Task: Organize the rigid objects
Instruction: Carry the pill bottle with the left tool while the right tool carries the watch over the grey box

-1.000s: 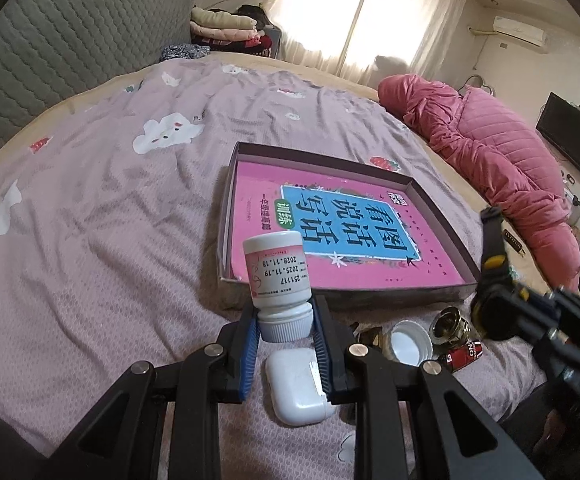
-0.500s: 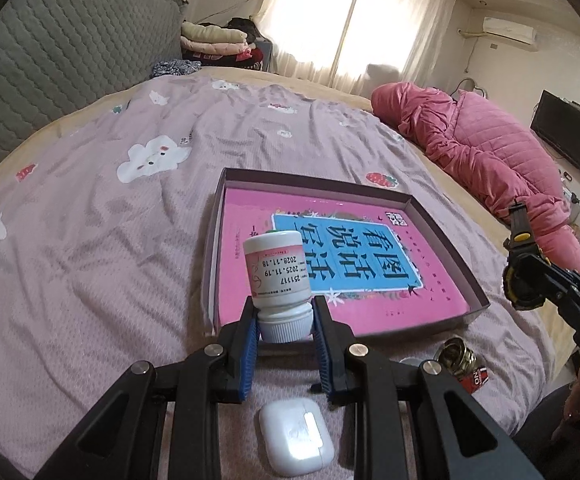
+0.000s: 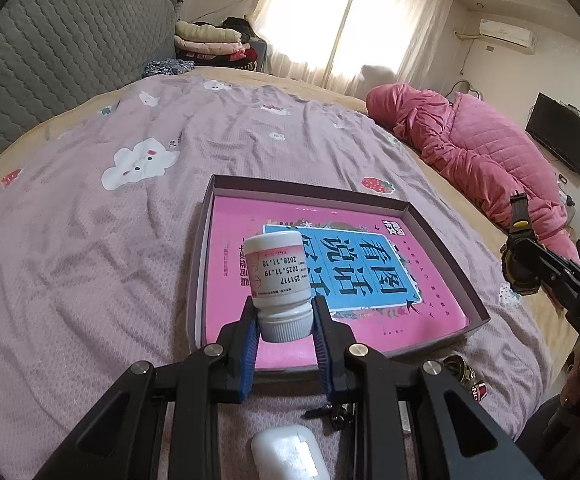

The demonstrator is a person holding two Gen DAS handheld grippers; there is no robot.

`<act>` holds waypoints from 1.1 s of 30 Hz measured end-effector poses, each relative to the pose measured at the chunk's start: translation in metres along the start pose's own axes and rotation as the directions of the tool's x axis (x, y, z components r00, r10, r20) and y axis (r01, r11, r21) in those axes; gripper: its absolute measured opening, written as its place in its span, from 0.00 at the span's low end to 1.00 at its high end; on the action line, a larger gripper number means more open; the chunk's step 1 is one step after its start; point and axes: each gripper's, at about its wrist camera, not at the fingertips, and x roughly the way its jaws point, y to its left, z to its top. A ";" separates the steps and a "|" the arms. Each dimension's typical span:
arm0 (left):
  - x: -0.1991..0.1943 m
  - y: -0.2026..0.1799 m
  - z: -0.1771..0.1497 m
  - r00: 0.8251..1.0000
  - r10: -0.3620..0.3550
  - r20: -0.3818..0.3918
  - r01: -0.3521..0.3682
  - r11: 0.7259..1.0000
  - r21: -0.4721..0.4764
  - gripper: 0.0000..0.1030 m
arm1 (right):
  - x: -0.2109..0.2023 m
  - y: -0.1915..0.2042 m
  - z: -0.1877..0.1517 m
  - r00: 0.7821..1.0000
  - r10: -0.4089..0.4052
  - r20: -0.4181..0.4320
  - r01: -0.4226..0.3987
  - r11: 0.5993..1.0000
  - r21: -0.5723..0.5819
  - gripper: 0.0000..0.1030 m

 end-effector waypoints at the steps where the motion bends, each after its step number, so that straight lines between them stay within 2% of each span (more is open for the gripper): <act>1: 0.001 0.001 0.001 1.000 -0.001 0.000 0.001 1.000 -0.002 0.25 | 0.000 -0.001 0.000 1.000 -0.003 0.002 0.003 1.000 0.002 0.18; 14: 0.024 0.002 0.005 0.999 0.006 -0.042 -0.006 1.000 0.005 0.25 | 0.018 0.002 0.005 1.000 -0.030 0.006 0.031 0.998 -0.060 0.18; 24: 0.041 -0.002 0.004 0.995 0.018 -0.100 -0.016 0.999 0.028 0.25 | 0.038 0.022 0.001 0.999 -0.052 0.000 0.051 0.981 -0.187 0.18; 33: 0.051 -0.004 0.000 0.989 0.035 -0.146 -0.028 0.998 0.053 0.25 | 0.068 0.040 -0.012 0.997 -0.028 -0.078 0.008 0.966 -0.257 0.18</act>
